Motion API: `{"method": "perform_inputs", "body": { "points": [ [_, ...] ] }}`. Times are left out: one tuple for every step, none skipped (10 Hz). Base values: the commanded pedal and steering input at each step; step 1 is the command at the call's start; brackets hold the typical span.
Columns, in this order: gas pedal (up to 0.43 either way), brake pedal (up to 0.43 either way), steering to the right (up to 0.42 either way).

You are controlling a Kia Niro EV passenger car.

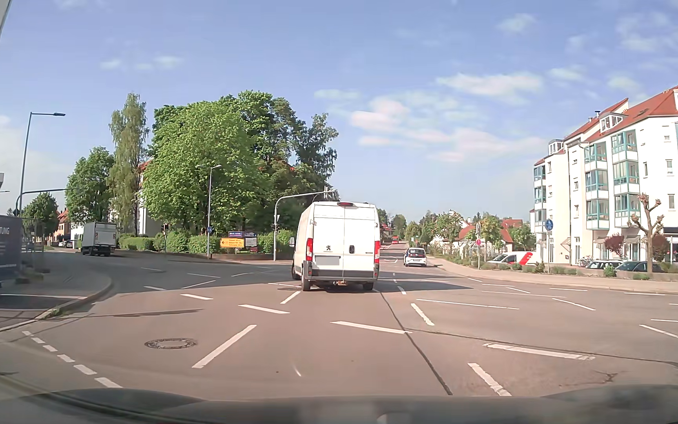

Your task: Follow the waypoints while adhering to traffic rules and regulations

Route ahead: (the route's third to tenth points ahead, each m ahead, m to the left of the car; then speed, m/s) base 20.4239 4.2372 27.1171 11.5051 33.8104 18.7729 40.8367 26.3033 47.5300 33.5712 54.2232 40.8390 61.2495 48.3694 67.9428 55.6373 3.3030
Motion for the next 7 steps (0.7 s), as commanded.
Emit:
{"method": "perform_inputs", "body": {
  "points": [
    [0.087,0.0,0.013],
    [0.087,0.0,0.013],
    [0.087,0.0,0.014],
    [0.098,0.0,0.014],
    [0.098,0.0,0.014],
    [0.098,0.0,0.014],
    [0.098,0.0,0.014]
  ]
}}
